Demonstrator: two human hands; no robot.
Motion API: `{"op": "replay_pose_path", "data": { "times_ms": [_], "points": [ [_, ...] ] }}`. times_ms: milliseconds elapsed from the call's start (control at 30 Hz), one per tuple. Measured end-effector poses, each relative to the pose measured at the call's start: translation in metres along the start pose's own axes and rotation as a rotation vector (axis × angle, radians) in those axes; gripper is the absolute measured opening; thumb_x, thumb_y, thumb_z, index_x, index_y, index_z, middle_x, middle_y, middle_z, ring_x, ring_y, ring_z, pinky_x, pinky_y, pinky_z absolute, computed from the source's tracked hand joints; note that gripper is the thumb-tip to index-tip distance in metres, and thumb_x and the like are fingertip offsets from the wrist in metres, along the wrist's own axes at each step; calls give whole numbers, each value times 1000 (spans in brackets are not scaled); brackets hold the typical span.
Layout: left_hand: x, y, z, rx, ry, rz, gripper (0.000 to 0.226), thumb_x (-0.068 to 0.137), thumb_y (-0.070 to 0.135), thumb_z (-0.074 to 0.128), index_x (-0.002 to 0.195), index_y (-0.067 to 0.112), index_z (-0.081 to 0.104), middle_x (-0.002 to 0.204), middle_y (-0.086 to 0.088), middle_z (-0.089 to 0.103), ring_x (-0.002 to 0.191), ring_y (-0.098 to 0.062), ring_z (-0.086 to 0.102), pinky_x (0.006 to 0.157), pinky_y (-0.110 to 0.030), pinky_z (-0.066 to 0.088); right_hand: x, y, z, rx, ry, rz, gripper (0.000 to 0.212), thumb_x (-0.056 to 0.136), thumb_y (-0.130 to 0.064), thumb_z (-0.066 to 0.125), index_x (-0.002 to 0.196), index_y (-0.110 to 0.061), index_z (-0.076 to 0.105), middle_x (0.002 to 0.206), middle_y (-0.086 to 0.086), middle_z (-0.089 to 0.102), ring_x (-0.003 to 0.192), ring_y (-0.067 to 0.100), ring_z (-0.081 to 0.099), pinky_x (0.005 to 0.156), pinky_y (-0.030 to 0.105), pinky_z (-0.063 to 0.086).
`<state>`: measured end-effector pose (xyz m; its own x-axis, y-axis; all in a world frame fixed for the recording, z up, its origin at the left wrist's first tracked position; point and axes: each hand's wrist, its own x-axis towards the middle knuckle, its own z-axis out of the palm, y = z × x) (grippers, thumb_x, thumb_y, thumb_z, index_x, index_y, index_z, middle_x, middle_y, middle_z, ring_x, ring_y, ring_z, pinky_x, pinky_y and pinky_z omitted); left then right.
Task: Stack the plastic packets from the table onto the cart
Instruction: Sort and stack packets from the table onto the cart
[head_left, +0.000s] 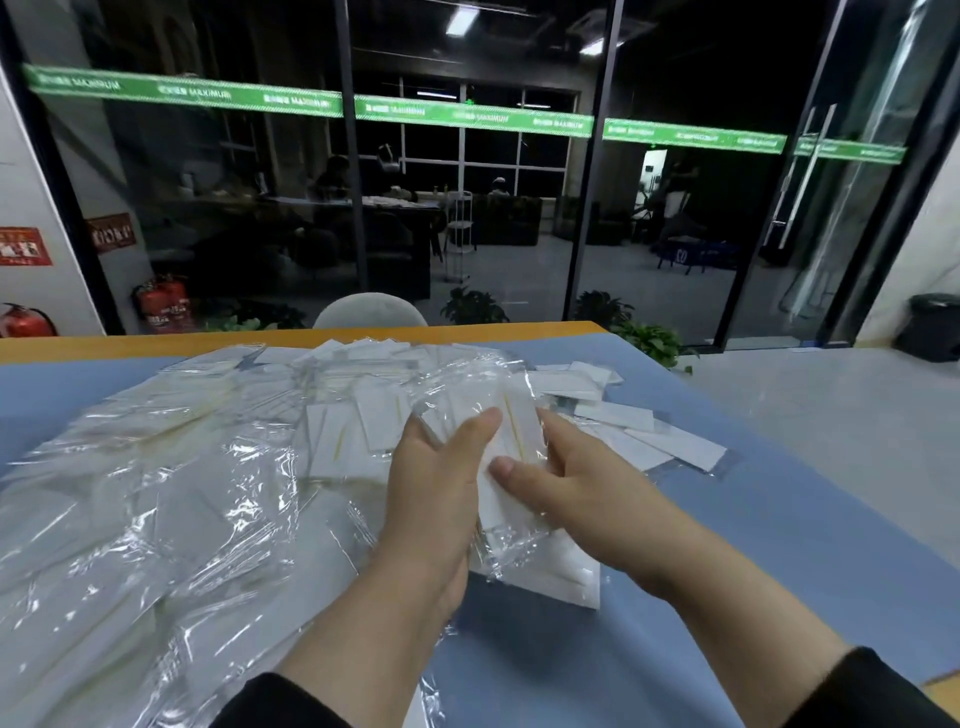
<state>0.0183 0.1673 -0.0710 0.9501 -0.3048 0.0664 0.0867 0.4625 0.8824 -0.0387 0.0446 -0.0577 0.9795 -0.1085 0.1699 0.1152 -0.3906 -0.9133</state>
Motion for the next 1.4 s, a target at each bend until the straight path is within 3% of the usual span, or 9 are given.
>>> {"op": "replay_pose_path", "data": {
  "times_ms": [133, 267, 400, 533, 633, 800, 967, 1133, 1400],
  "points": [
    [-5, -1, 6, 75, -41, 48, 23, 98, 22, 62, 121, 19, 63, 104, -9, 77, 98, -30, 75, 92, -57, 57, -9, 5, 2, 148, 45, -35, 30, 94, -27, 72, 122, -33, 62, 108, 5, 74, 99, 33, 71, 80, 46, 58],
    [-12, -2, 12, 177, -162, 73, 39, 97, 43, 63, 128, 19, 61, 109, -4, 77, 102, -25, 74, 93, -51, 57, -18, 3, -9, 202, 102, -53, 34, 91, -9, 72, 120, -25, 63, 100, -1, 75, 87, 16, 73, 65, 22, 53],
    [-10, 2, 7, 299, -89, 220, 66, 81, 85, 42, 134, 46, 49, 111, 26, 69, 112, -3, 65, 98, -39, 49, -38, -5, -53, -218, 140, -96, 40, 87, -16, 77, 117, -37, 63, 105, -10, 71, 96, 14, 69, 81, 36, 57],
    [-17, 1, 18, 397, -99, 271, 49, 85, 79, 44, 120, 48, 58, 112, 25, 69, 110, 2, 64, 105, -35, 47, -62, -24, -103, -826, 29, 40, 46, 85, -38, 73, 119, -59, 52, 103, -24, 66, 86, 3, 63, 75, 30, 56],
    [-29, -16, 57, 525, -249, 124, 32, 92, 68, 49, 104, 44, 66, 107, 24, 70, 96, 14, 61, 86, -13, 46, -66, -13, -116, -1051, -45, 24, 48, 85, -45, 71, 125, -59, 49, 108, -26, 63, 89, 1, 56, 76, 26, 50],
    [-33, -69, 87, 667, -167, 86, 12, 99, 31, 59, 103, 28, 71, 95, 15, 70, 93, -2, 63, 70, -9, 42, -76, 43, -119, -879, 28, -2, 56, 78, -55, 78, 129, -49, 54, 109, -28, 55, 101, -7, 51, 86, 19, 45],
    [-30, -80, 85, 541, -94, 80, 14, 100, 31, 57, 95, 29, 69, 86, 17, 70, 80, 6, 60, 67, -12, 41, -97, 80, -118, -522, 324, -13, 65, 65, -70, 73, 122, -58, 45, 124, -37, 44, 117, -18, 42, 93, 6, 37],
    [-35, -86, 89, 592, -97, 146, 9, 101, 27, 57, 105, 30, 64, 95, 13, 66, 83, 9, 58, 68, -3, 40, -102, 83, -114, -447, 261, -59, 57, 80, -37, 83, 127, -42, 52, 125, -32, 48, 118, -13, 47, 93, 6, 35],
    [-39, -82, 90, 655, -201, 166, 14, 99, 38, 58, 94, 26, 65, 89, 14, 67, 87, -3, 59, 73, -15, 41, -106, 77, -121, -479, 195, -30, 50, 85, -11, 73, 110, -49, 54, 112, -37, 56, 101, -7, 56, 81, 6, 39]
  ]
}}
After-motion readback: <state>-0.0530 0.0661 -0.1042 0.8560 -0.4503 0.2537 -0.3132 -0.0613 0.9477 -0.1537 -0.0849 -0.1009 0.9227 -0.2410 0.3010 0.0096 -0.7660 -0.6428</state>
